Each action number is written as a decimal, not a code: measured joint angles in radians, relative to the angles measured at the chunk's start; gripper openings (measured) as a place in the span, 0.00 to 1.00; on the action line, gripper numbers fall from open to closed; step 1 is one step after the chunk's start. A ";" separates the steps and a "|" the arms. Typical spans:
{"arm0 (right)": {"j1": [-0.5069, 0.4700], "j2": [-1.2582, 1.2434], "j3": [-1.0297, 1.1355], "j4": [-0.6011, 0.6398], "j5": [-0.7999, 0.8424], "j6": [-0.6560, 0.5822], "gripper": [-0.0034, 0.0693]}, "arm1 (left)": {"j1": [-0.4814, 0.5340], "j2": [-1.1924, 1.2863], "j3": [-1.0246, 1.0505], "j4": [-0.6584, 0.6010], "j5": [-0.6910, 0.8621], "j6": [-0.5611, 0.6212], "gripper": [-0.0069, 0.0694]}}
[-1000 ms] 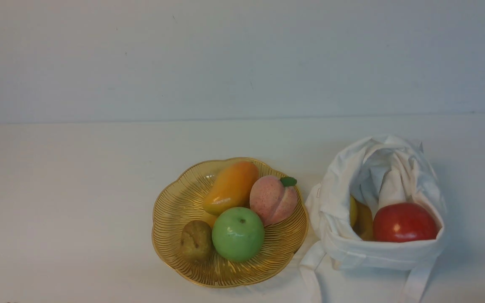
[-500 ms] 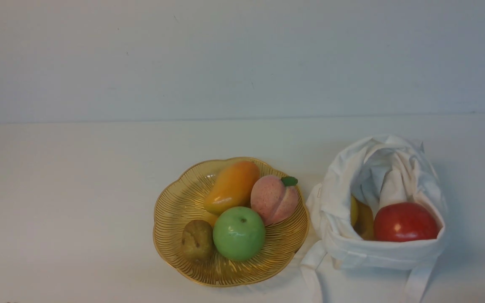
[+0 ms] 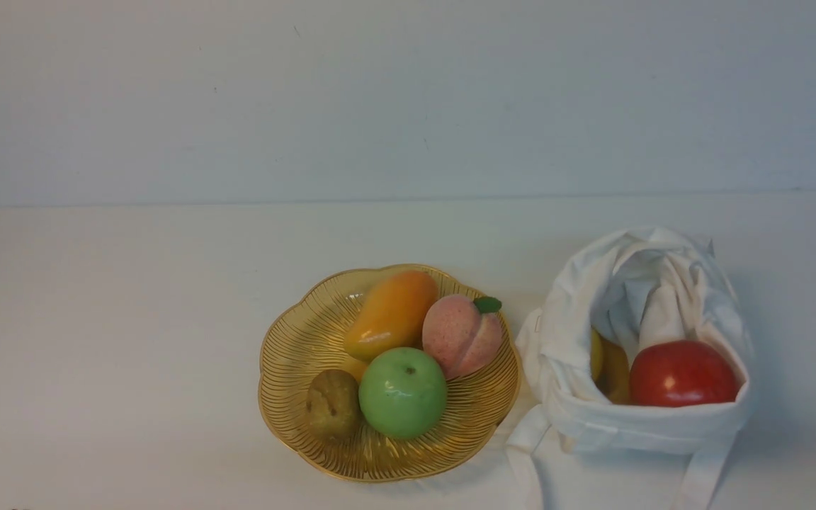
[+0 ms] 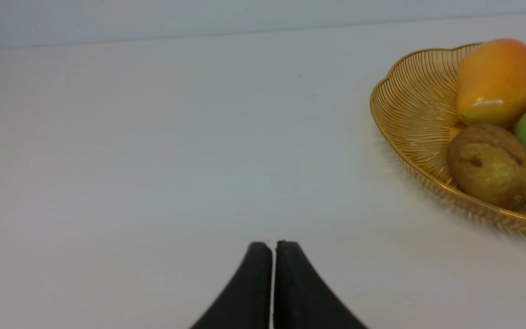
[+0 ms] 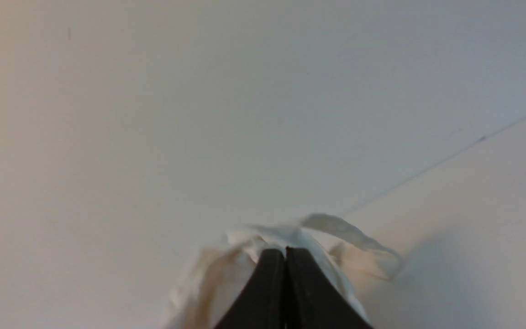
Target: Take the fruit out of the cloth bag on the white table and place them on a plate.
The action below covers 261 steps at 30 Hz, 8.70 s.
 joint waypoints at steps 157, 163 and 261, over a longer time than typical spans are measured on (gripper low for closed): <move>0.629 1.935 -1.563 -0.560 0.948 0.016 0.74 | 0.000 0.000 0.000 0.000 0.000 0.000 0.08; 0.653 1.935 -1.563 -0.554 0.941 0.005 0.74 | 0.000 0.000 0.000 0.000 0.000 -0.001 0.08; -0.079 0.000 -0.012 -0.525 0.317 -0.158 0.03 | 0.001 0.000 0.000 -0.002 0.000 -0.001 0.08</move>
